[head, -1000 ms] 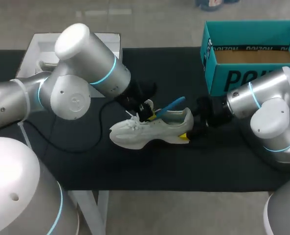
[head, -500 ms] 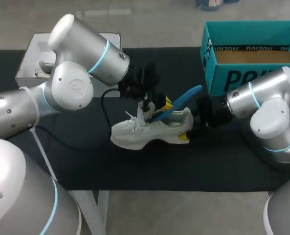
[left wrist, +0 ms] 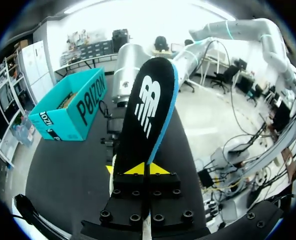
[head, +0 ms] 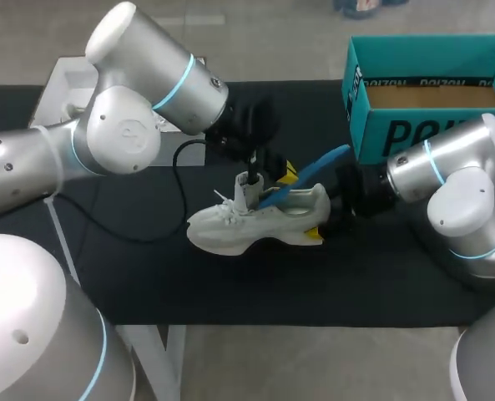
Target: Take the shoe out of the shoebox, open the shoe tongue, remove and reinsert the insole, then place the shoe into the shoebox
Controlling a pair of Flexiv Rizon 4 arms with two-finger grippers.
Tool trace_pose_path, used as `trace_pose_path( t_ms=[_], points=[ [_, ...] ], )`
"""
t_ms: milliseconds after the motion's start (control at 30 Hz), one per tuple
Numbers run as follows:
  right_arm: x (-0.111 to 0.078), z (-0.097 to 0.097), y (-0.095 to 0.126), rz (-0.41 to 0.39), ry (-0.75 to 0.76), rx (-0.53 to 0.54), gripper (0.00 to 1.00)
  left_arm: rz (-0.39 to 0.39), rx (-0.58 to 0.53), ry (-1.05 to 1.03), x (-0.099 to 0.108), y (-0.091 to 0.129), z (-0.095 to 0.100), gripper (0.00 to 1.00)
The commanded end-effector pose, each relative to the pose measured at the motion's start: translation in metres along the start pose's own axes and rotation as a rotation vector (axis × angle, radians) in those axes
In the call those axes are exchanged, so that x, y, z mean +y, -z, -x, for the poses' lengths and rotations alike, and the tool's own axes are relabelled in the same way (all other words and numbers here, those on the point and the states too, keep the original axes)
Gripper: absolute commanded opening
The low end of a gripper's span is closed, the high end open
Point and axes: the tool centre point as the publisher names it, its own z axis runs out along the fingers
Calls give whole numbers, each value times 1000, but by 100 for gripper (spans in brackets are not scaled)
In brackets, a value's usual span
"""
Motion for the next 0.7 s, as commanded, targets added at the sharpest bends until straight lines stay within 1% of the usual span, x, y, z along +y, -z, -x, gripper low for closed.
trace_pose_path(
  t_ms=[33,367,467,500,600,700],
  points=[
    [-2,2,-3,-2,-1,0,0,-60,128,3,-15,17,3,0],
    [-2,2,-3,-2,-1,0,0,-192,390,47,-81,68,-26,0],
    [-2,2,-3,-2,-1,0,0,-268,472,44,-99,82,-38,0],
    [-2,2,-3,-2,-1,0,0,-313,505,45,-104,87,-43,0],
    [-2,2,-3,-2,-1,0,0,-382,565,42,-117,99,-56,0],
    [-2,2,-3,-2,-1,0,0,-441,599,19,-132,110,-70,0]
  ],
)
